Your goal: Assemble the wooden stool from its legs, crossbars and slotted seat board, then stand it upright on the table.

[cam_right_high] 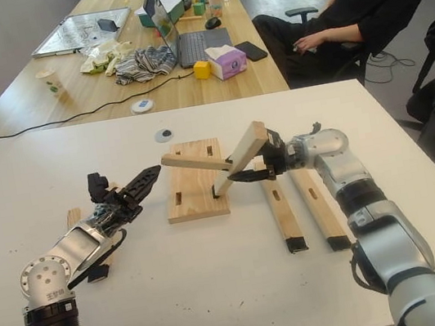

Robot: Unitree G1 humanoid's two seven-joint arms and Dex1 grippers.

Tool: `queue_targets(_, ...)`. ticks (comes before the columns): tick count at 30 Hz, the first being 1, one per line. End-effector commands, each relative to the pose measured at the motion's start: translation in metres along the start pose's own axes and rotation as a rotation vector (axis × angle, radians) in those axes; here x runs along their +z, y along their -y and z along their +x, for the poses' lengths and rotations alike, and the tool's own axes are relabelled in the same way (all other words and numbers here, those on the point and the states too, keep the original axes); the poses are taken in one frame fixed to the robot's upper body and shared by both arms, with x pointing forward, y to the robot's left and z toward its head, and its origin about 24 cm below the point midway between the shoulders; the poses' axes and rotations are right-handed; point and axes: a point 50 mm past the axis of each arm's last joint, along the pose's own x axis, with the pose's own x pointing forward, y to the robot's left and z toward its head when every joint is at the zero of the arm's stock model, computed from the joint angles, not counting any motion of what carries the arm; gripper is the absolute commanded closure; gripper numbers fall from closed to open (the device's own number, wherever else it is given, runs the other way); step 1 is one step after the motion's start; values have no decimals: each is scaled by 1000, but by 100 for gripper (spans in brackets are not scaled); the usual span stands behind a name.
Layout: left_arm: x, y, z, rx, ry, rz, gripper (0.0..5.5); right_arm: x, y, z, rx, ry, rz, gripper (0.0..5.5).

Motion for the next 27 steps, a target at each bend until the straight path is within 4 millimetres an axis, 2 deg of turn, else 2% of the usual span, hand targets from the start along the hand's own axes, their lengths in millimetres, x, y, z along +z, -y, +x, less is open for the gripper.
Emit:
queue_targets(1,-2,-2,-2,28,20,3,109,-53,-14,5,80,-470,288,345)
queue_targets(4,-3,-8,-6,52,34,-7,109,-51,-8,12,101,-546,378,345)
queue_targets(6,-2,-16,-11,87,43,-13,109,-55,-9,15,112,-609,376,345)
queue_targets(10,-1,-38,-26,177,65,-29,109,-79,-30,14,174,-677,379,345)
queue_targets(13,-4,-49,-39,219,73,-34,109,-94,-50,5,204,-664,431,345)
queue_targets(16,-3,-53,-48,244,94,-34,109,-89,-57,-4,262,-641,422,345)
queue_targets(18,0,-56,-47,250,101,-29,109,-82,-55,-5,261,-629,400,345)
queue_targets(23,8,-52,-33,220,99,2,109,-60,-36,14,158,-522,315,345)
queue_targets(24,10,-52,-32,216,100,5,109,-53,-31,16,135,-494,306,307)
queue_targets(27,13,-52,-32,211,108,8,109,-41,-25,13,96,-472,286,255)
